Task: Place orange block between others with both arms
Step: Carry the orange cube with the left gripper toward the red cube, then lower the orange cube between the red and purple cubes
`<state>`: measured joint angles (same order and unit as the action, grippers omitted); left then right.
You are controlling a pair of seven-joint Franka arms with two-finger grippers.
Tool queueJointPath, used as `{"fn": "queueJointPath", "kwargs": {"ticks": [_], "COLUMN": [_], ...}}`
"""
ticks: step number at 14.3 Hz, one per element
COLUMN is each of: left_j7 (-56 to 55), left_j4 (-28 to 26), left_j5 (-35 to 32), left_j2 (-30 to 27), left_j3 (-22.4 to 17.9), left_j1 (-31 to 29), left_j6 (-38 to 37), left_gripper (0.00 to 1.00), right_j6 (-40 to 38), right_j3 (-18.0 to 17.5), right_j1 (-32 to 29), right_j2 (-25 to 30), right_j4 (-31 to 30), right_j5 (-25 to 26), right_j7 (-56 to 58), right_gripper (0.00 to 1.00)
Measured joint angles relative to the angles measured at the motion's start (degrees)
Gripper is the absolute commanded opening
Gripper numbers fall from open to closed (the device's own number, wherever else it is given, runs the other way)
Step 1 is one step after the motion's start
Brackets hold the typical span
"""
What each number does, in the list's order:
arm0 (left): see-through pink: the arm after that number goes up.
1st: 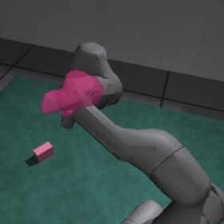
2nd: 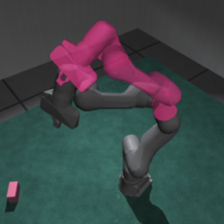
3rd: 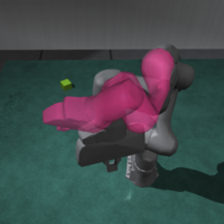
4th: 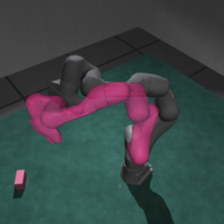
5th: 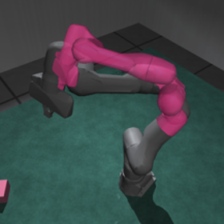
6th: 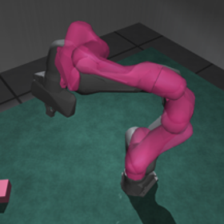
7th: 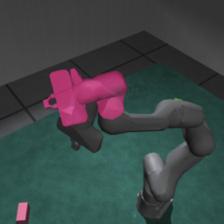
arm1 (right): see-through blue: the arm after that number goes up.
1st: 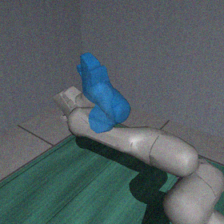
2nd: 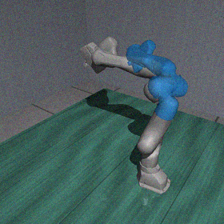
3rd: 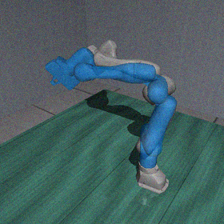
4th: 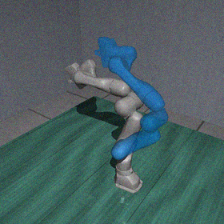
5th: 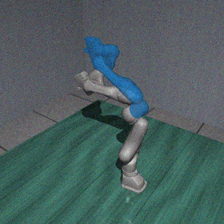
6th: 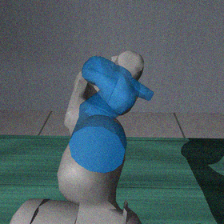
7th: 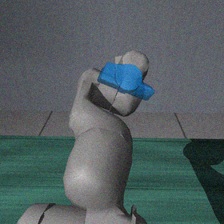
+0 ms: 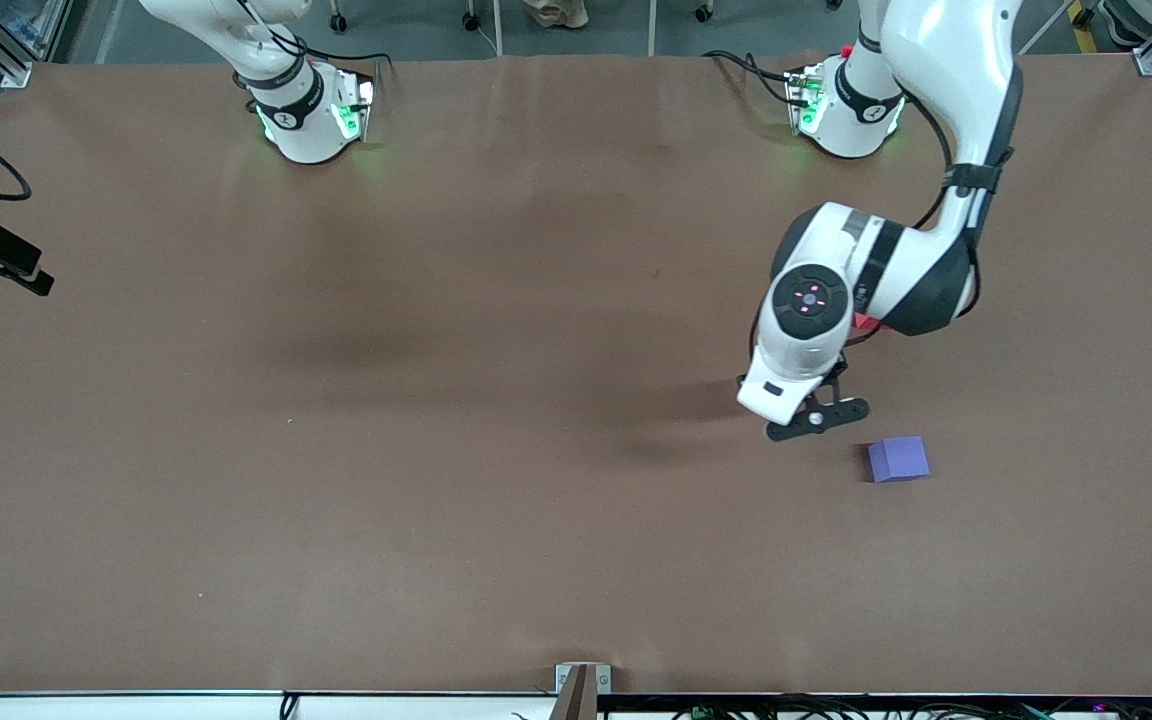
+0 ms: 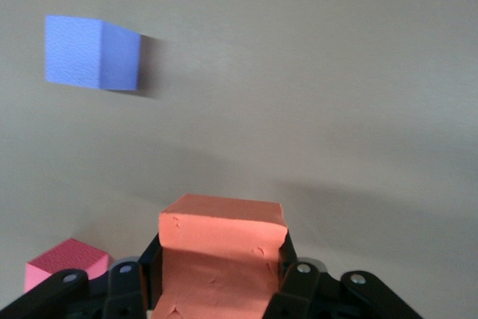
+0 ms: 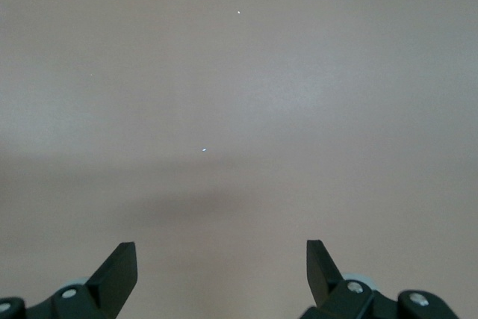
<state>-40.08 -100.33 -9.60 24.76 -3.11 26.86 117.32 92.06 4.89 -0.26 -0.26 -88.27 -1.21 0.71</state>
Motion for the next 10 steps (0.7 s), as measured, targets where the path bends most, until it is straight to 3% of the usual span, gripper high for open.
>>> {"fn": "queueJointPath", "kwargs": {"ticks": [10], "left_j7": [13.80], "left_j4": [-25.82], "left_j5": [-0.03], "left_j2": [-13.47], "left_j3": [0.01], "left_j1": [-12.63], "left_j6": [29.11], "left_gripper": [0.34], "right_j6": [1.31], "right_j3": [0.01], "right_j1": [-0.10], "right_j2": [-0.13], "right_j4": [0.31], "right_j5": [0.00], "right_j7": [0.00], "right_gripper": [1.00]}}
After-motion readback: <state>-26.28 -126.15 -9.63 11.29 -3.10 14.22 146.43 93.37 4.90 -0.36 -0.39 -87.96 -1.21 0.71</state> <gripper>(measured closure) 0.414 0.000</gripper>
